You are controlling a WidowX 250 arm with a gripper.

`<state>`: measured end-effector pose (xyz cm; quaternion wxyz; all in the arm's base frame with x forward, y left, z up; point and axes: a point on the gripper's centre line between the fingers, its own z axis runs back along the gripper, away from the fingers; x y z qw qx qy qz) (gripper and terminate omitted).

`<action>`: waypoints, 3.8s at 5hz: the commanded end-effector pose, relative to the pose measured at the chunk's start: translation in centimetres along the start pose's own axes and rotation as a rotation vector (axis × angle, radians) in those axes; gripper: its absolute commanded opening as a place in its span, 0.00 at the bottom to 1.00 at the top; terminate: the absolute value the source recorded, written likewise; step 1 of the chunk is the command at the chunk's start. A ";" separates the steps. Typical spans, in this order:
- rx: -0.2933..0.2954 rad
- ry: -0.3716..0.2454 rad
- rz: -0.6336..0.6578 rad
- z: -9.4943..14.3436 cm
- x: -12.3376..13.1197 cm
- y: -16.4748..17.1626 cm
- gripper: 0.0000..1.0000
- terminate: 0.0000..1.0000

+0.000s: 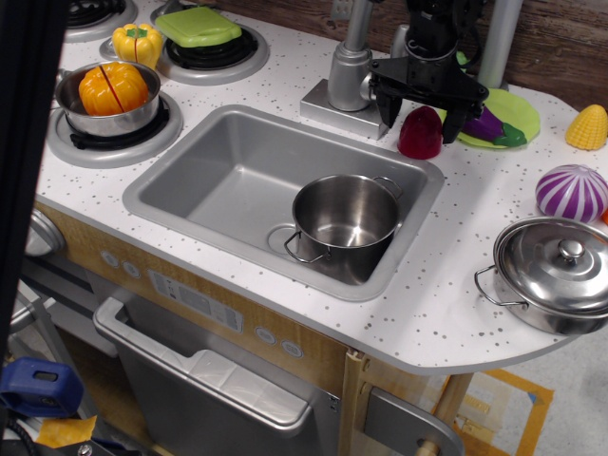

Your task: Put sweet potato in pot which is in sink

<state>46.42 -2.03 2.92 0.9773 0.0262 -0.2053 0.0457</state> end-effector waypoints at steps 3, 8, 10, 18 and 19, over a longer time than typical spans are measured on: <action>-0.020 -0.126 0.017 0.4 2.6 -0.7 1.00 0.00; 0.171 -0.118 -0.035 5.9 2.7 -0.7 1.00 0.00; 0.230 -0.099 -0.024 7.8 1.1 0.1 0.00 0.00; 0.133 0.003 0.079 6.7 -7.4 2.9 1.00 0.00; 0.133 0.003 0.079 6.7 -7.4 2.9 1.00 1.00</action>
